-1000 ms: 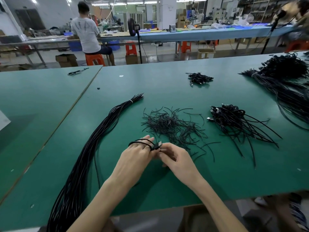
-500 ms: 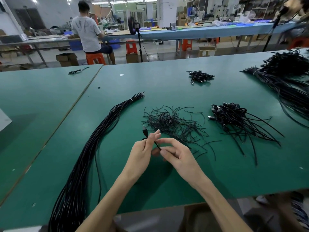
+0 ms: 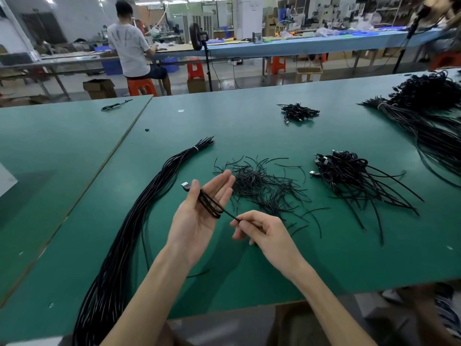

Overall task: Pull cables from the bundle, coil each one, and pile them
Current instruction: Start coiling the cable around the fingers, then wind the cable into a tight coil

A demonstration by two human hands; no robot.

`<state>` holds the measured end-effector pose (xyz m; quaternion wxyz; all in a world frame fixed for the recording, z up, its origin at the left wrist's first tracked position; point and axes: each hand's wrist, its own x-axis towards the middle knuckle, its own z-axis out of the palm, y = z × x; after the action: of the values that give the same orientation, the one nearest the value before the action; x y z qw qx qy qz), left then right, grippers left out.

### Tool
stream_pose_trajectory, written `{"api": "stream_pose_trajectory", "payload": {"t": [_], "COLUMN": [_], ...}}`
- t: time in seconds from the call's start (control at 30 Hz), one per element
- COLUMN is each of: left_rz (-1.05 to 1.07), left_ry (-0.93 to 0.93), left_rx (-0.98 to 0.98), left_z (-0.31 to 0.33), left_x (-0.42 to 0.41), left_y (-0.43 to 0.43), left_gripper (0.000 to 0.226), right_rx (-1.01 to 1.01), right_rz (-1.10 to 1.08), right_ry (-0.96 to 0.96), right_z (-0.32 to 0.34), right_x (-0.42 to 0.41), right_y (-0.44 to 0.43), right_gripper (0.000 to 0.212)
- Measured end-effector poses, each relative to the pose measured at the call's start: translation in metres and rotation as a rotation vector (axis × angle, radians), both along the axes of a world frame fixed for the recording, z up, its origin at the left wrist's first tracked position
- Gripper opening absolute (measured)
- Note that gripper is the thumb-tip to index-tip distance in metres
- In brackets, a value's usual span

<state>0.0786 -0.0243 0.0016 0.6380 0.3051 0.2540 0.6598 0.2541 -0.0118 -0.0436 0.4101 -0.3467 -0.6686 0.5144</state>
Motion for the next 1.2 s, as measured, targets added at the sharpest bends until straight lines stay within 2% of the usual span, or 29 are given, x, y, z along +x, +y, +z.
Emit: {"api": "stream_pose_trajectory", "payload": {"t": [0.2,0.27,0.33,0.5,0.57,0.77,0.87,0.93,1.0,1.1,1.13,1.2], "left_rz": [0.016,0.007,0.05,0.175,0.164,0.124,0.091,0.074,0.007,-0.231,-0.25,-0.119], "left_ry": [0.277,0.313,0.236,-0.281,-0.408,-0.544,-0.527,-0.322,0.065,0.635,0.804,1.032], "left_rx": [-0.067,-0.098,-0.153,-0.224,-0.217,-0.157,-0.14,-0.155,-0.123,0.012,0.045,0.086], "left_z": [-0.01,-0.014,-0.013,-0.004,0.0,0.01,0.015,0.018,0.019,0.016,0.014,0.011], "left_x": [-0.011,-0.016,-0.021,-0.041,-0.045,-0.047,-0.045,-0.04,-0.038,-0.03,-0.026,-0.016], "left_y": [0.0,-0.002,-0.003,-0.004,-0.007,-0.009,-0.011,-0.016,-0.021,-0.025,-0.024,-0.019], "left_gripper": [0.057,0.058,0.057,0.045,0.045,0.047,0.042,0.037,0.04,0.05,0.051,0.051], "right_rx": [-0.026,-0.029,-0.042,-0.041,-0.042,-0.061,-0.061,-0.063,-0.073,-0.059,-0.045,-0.019], "right_rz": [-0.157,-0.199,-0.216,-0.173,-0.17,-0.175,-0.166,-0.155,-0.149,-0.129,-0.115,-0.096], "right_ry": [0.183,0.211,0.233,0.207,0.21,0.199,0.172,0.155,0.157,0.147,0.138,0.125], "right_z": [0.001,0.001,0.001,0.0,0.0,-0.002,-0.003,-0.002,-0.002,0.0,0.0,0.002], "right_x": [0.003,0.005,0.006,0.006,0.006,0.005,0.004,0.003,0.003,0.004,0.005,0.004], "right_y": [0.0,0.001,0.001,0.0,0.001,0.002,0.002,0.001,0.001,0.0,-0.001,-0.001], "right_gripper": [0.02,0.02,0.02,0.019,0.019,0.02,0.022,0.021,0.02,0.017,0.016,0.013]}}
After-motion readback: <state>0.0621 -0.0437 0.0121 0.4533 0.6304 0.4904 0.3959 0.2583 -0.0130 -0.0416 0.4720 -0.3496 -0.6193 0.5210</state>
